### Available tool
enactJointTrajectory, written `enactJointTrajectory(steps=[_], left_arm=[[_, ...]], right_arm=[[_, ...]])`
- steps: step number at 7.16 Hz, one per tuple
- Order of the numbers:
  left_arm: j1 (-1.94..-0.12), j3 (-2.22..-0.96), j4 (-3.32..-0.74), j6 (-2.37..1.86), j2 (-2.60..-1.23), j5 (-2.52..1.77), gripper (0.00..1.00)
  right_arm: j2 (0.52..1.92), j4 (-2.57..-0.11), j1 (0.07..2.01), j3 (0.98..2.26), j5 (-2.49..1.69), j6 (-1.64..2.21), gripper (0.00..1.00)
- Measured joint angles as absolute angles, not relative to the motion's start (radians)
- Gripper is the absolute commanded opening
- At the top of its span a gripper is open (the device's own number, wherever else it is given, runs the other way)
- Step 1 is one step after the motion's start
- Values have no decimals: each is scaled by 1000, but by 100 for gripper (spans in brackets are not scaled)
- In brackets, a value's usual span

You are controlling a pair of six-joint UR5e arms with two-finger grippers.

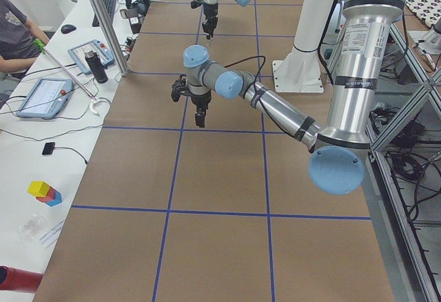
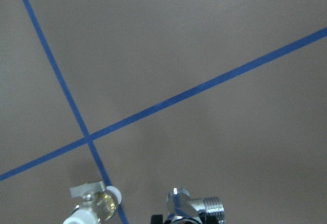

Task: Assemble PPR valve and pipe with both arms
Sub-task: 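Lower the chrome elbow onto the top of the valve with the right gripper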

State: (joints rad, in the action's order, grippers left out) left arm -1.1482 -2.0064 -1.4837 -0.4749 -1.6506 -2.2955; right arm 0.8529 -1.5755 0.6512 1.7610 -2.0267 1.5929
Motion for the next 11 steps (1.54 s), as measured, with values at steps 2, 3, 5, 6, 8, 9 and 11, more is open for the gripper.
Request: enactJointTrajectory(steps=[2,3,5,6,8,9,11], left_arm=[[-1174,-1999,-1483,-415,-1632,-2298,100],[-1177,-1998,-1483,-410,-1630,-2298,100],[-1177,-1996,-1482,-414,-1629,-2298,100],[-1177,-1997,-1482,-414,-1629,-2297,100],[-1177,-2003,-1483,-413,-1630,-2296,100],[-1177,-2004,-1484,-413,-1630,-2296,100],[-1177,-2004,-1485,-414,-1631,-2296,100]], right_arm=[[777,-1586,613,1687,-2001,1599,0],[743,-1587,607,1645,-1998,1600,0],[720,-1589,605,1611,-1971,1595,0],[717,-1589,605,1604,-1962,1594,0],[715,-1589,607,1590,-1958,1599,0],[706,-1599,609,1582,-1957,1599,0],[667,-1646,609,1553,-1957,1595,0]])
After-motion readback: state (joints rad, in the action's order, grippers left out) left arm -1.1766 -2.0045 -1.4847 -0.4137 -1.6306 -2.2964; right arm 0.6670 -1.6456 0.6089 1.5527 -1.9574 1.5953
